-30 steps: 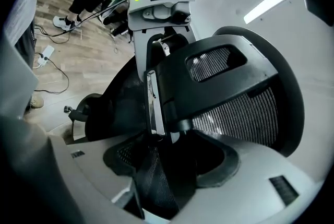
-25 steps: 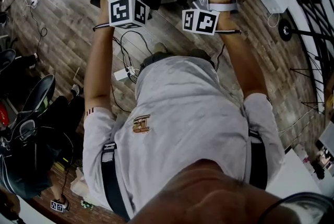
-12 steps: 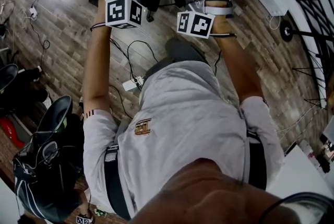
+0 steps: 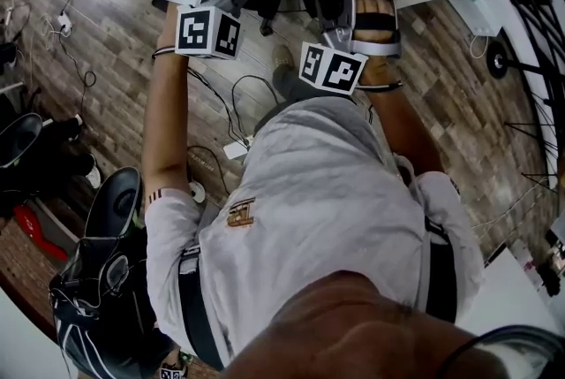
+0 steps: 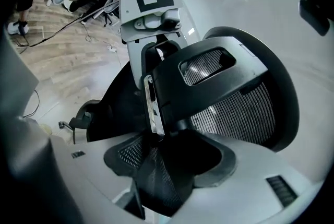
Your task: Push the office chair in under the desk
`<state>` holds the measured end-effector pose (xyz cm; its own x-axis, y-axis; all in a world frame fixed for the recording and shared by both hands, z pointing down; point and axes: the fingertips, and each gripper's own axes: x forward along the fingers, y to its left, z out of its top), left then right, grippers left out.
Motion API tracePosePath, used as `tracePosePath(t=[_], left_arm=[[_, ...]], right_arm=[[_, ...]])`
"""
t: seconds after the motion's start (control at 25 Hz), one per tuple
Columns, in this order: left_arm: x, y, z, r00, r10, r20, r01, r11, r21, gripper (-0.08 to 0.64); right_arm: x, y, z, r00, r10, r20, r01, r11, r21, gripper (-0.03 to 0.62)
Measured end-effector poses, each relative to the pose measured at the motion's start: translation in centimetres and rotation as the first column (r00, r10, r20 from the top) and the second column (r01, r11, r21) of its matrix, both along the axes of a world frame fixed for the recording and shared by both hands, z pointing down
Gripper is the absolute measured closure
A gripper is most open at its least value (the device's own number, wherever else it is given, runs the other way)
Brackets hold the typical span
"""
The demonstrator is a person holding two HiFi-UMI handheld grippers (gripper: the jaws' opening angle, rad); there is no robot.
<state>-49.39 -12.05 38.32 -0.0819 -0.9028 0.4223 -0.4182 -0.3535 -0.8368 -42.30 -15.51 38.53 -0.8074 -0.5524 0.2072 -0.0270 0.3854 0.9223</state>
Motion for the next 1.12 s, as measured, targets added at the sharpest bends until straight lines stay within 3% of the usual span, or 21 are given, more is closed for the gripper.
tracePosePath(t=[0.48, 1.12], left_arm=[[-12.1, -3.1, -0.3, 0.992, 0.123, 0.027, -0.123, 0.992, 0.012, 0.207], [-19.8, -11.5, -0.6, 0.971, 0.229, 0.073, -0.229, 0.973, -0.013, 0.207]], right_arm=[[-11.5, -0.8, -0.7, 0.999, 0.031, -0.008, -0.031, 0.999, 0.019, 0.337], [-18.8, -7.9, -1.0, 0.993, 0.113, -0.035, -0.111, 0.992, 0.055, 0.345]])
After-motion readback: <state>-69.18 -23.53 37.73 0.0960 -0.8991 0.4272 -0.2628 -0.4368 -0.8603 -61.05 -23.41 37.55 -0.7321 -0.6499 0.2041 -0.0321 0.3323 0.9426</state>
